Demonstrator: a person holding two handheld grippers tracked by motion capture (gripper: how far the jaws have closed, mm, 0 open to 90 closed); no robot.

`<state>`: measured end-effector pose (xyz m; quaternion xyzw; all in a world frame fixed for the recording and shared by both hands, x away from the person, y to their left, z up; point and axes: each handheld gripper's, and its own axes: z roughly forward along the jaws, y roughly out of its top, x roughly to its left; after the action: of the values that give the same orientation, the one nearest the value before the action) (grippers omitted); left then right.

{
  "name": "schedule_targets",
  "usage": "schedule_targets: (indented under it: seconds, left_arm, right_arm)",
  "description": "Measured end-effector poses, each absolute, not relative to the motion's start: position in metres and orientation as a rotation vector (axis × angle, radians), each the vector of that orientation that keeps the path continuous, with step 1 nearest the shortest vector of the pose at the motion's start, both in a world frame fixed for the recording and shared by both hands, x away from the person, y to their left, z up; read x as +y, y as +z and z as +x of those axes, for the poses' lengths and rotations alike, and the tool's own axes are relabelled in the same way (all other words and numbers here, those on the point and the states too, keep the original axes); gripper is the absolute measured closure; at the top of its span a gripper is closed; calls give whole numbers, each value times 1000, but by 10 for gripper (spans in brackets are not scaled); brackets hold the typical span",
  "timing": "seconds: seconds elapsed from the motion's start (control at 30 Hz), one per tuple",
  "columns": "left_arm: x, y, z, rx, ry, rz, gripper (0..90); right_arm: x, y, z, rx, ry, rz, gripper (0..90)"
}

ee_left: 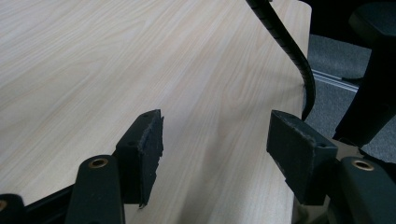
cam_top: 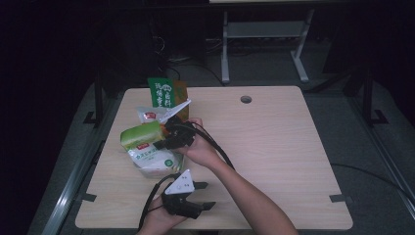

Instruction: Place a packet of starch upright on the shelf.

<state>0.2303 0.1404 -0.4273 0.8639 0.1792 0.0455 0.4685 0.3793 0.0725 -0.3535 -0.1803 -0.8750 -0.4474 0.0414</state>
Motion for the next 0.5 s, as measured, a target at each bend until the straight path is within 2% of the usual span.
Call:
schedule_targets:
  seconds: [0.5]
  left_arm:
    - [139,-428,230,442,110,2124,359]
  right_arm:
    - [63,-361,378,-2673,-1334,-552,879]
